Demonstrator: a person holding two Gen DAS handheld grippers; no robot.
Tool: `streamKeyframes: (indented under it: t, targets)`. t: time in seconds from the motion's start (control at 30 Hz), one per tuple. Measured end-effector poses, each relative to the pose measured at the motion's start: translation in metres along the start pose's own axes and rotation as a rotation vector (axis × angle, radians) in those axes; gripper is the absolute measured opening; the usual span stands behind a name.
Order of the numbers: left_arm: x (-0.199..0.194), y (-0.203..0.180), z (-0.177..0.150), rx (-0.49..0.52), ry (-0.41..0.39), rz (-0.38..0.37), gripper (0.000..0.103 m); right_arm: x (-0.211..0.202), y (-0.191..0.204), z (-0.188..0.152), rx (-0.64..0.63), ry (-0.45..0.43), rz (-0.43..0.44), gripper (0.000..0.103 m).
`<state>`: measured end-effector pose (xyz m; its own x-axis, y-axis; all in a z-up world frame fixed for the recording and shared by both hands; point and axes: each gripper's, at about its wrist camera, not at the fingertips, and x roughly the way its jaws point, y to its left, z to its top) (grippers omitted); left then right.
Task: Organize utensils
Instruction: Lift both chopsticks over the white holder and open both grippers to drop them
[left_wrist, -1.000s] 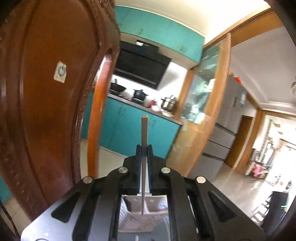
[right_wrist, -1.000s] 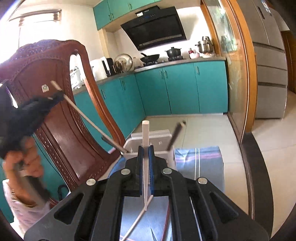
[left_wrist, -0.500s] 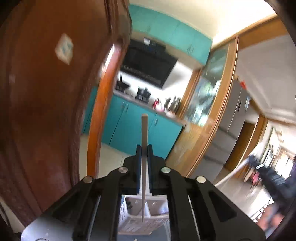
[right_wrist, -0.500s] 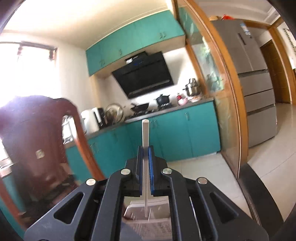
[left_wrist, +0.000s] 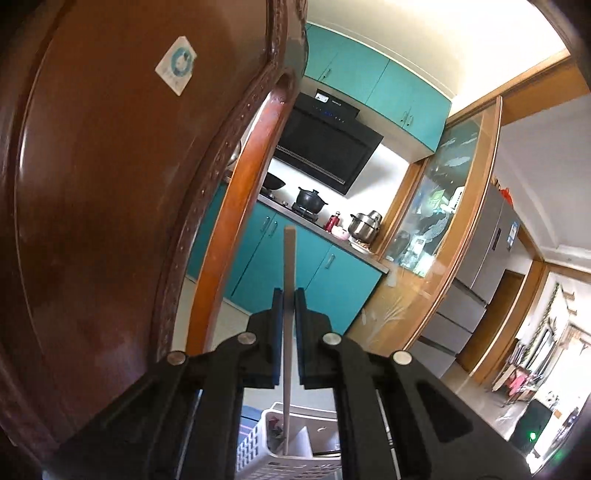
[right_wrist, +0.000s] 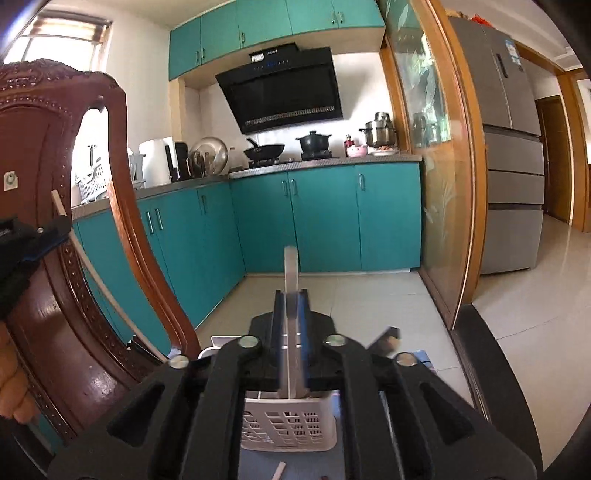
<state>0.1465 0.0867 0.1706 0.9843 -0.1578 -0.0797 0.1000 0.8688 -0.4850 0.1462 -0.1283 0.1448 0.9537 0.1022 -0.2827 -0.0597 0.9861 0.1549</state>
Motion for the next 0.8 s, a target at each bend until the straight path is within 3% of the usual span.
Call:
streamKeyframes:
  t: [0.07,0.2,0.3,0.43,0.53,0.63,0.8]
  targets:
    - [-0.006,0.000,-0.002,0.015,-0.017,0.010,0.007,-0.018,-0.010,-0.001,0.040,-0.047,0.009,0.038]
    - [0.002,-0.010,-0.013,0.046,-0.018,0.024,0.007,-0.054,-0.024,-0.008,0.075,-0.103,0.068,0.038]
    - [0.015,-0.019,-0.027,0.073,0.019,0.024,0.007,-0.070,-0.025,-0.021,0.019,-0.094,0.093,0.038]
    - [0.031,-0.030,-0.050,0.135,0.083,0.051,0.007,-0.060,-0.024,-0.052,-0.060,0.071,0.141,0.038]
    - [0.036,-0.039,-0.066,0.194,0.128,0.045,0.007,-0.018,-0.026,-0.089,-0.089,0.351,0.120,0.038]
    - [0.028,-0.047,-0.079,0.261,0.134,0.046,0.008,0.010,-0.028,-0.115,-0.092,0.527,0.046,0.038]
    - [-0.001,-0.039,-0.091,0.284,0.149,0.040,0.033,0.024,-0.034,-0.134,-0.051,0.644,0.021,0.038]
